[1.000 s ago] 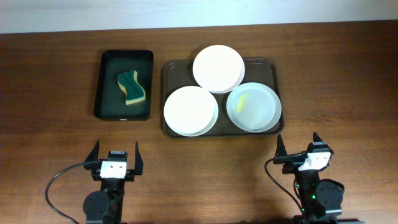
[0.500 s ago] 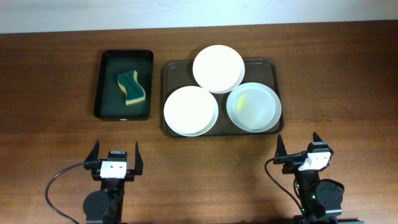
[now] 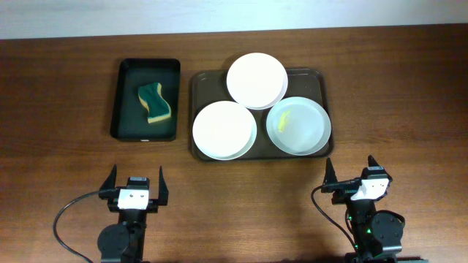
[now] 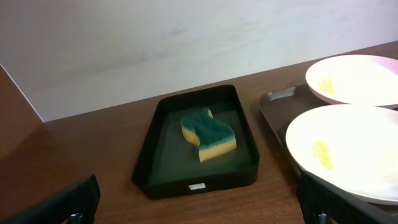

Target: Clean dirty plates on tray and stack at the side

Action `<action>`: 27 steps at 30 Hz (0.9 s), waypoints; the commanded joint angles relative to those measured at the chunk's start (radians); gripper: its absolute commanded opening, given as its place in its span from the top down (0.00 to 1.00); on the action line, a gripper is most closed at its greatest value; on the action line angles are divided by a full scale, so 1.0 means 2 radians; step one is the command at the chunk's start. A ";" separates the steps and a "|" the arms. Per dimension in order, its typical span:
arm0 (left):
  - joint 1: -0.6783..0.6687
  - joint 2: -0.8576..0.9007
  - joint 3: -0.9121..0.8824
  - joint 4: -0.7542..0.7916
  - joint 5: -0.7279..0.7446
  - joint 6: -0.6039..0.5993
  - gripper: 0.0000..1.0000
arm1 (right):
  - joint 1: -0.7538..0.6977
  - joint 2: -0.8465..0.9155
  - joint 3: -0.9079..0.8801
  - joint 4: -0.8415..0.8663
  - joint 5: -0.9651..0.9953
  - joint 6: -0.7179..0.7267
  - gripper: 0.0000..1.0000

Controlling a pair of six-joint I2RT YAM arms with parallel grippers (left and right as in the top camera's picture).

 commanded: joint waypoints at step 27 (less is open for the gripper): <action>0.004 -0.004 -0.003 0.204 0.455 -0.092 0.01 | 0.003 -0.002 -0.004 -0.002 0.006 0.002 0.02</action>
